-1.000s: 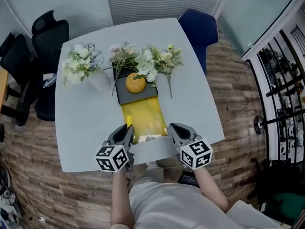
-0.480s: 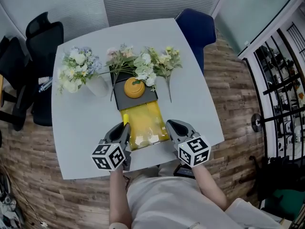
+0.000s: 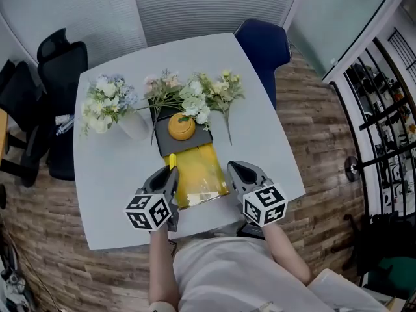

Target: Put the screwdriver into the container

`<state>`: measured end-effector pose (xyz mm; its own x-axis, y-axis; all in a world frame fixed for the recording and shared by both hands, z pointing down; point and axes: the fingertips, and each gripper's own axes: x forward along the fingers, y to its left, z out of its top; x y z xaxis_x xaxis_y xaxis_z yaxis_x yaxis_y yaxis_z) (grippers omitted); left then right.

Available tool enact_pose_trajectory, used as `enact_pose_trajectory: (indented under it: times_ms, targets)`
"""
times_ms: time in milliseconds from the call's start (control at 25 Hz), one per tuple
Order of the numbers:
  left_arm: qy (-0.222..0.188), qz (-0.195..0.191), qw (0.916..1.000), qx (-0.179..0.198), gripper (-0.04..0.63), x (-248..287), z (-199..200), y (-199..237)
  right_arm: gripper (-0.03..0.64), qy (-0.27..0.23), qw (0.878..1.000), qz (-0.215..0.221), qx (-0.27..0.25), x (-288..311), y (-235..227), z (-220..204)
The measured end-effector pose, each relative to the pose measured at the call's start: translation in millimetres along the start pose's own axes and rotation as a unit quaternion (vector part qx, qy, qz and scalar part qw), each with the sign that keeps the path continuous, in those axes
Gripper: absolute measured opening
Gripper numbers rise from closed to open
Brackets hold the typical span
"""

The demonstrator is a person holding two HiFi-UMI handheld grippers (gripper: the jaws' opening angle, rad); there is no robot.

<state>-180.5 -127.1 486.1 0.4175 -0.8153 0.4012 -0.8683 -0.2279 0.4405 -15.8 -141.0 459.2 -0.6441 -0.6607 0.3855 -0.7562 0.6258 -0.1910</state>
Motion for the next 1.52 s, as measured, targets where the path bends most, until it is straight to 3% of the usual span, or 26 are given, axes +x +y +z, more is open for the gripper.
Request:
enact_pose_trajectory:
  times_ms: [440, 1520]
  targets:
    - [0.011, 0.003, 0.9999, 0.011, 0.069, 18, 12, 5, 0.017, -0.009, 1.000, 0.007, 0.004, 16, -16, 13]
    - [0.115, 0.004, 0.9933, -0.016, 0.069, 69, -53, 33, 0.016, 0.068, 0.997, 0.017, 0.029, 61, -42, -43]
